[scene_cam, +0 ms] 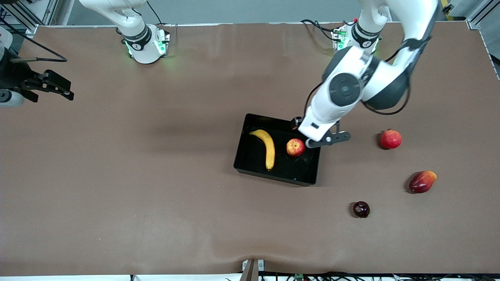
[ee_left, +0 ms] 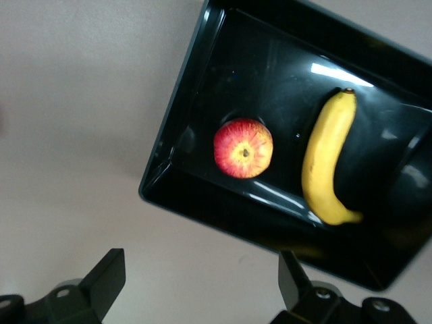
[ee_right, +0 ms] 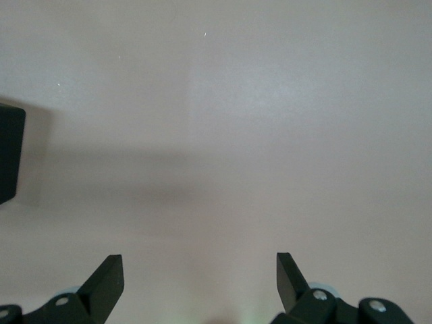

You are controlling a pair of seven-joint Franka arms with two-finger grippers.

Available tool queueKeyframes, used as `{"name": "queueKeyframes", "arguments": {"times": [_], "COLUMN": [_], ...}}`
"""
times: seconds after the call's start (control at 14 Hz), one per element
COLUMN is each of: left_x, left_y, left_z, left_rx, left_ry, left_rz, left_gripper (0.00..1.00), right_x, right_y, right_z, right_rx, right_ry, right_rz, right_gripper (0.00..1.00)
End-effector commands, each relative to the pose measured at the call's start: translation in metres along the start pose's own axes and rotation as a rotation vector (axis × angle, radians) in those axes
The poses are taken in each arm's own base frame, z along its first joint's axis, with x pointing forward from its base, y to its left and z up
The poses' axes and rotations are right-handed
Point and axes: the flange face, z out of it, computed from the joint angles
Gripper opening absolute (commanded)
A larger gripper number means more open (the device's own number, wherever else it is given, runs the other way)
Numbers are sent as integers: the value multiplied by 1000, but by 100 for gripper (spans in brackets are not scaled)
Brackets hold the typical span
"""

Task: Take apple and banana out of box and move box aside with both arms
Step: 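Lower the left gripper and grasp the red-yellow apple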

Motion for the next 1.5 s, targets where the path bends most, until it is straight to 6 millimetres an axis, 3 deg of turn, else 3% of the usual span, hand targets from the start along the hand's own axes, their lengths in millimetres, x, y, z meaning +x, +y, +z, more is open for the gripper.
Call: {"name": "queueKeyframes", "arguments": {"times": [0.0,0.43,1.0,1.43], "left_x": [11,29,39,38], "left_y": [10,24,42,48], "left_z": [22,82,137,164], "left_rx": [-2,20,-4,6], "left_ry": [33,48,70,57], "left_rz": [-43,-135,-201,-189], "left_gripper": [100,100,100,100], "right_x": [-1,1,3,3], "right_y": [-1,0,-4,5], "right_z": [-1,2,4,6], "right_rx": [-19,-10,-10,-3], "right_ry": [-4,-4,-8,-16], "right_rz": [-10,8,2,16], "right_gripper": [100,100,100,100]}}
